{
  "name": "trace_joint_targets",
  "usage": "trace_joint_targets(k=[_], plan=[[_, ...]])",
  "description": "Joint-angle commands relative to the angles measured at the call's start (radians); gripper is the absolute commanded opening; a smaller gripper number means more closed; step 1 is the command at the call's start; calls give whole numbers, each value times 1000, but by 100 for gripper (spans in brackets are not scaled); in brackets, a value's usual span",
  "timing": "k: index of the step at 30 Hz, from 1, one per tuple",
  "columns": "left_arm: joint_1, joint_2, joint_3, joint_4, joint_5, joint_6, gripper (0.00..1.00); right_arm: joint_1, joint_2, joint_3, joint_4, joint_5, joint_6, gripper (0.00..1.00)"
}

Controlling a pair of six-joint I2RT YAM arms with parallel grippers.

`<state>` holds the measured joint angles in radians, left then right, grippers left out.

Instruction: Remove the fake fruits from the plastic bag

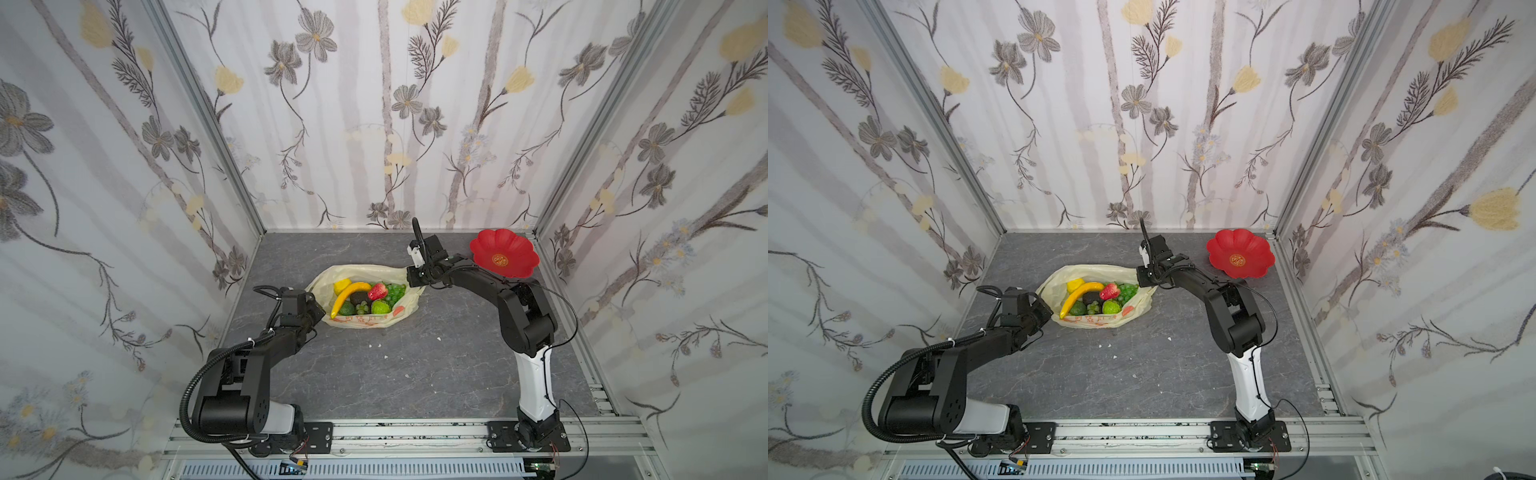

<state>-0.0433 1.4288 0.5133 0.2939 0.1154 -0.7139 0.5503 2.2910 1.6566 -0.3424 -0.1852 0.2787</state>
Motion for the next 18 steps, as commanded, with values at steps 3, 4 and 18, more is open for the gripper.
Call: trace_joint_targets(k=[3,4,18], plan=[[-49,13,21,29,26,27,0,33,52,113,-14,3,11,21],[-58,12,18,29,25,28,0,36,49,120,-24,34,13,29],[-96,-55,-44,27,17,36,0,106,-267,-225,-13,294,102,71]])
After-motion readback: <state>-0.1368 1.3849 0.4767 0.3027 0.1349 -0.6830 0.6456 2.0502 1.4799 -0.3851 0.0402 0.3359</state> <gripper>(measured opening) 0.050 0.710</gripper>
